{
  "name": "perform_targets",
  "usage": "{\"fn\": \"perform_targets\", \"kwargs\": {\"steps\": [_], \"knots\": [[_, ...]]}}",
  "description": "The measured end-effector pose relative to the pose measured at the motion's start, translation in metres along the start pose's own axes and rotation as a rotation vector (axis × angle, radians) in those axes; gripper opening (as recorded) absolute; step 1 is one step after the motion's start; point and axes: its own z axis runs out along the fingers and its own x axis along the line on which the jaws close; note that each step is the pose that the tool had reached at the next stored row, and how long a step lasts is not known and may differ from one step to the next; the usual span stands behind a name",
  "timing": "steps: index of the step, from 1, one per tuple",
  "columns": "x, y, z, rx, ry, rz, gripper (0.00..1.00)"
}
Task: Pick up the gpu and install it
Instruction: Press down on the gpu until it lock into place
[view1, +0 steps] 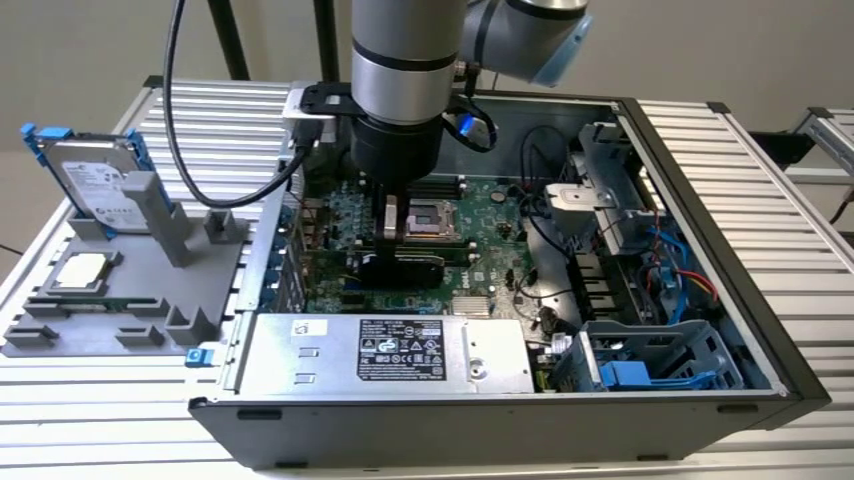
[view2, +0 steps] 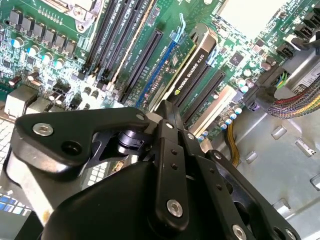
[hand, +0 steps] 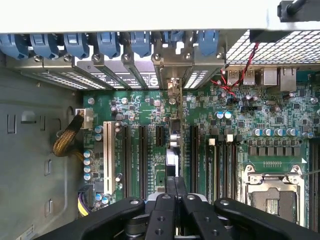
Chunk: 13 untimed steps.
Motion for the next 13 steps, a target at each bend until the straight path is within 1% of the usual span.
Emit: {"fn": "perform_targets", "kwargs": {"steps": [13], "knots": [[0.0000,0.0000,-0.0002,0.0009,0.0000,0.000,0.00]]}}
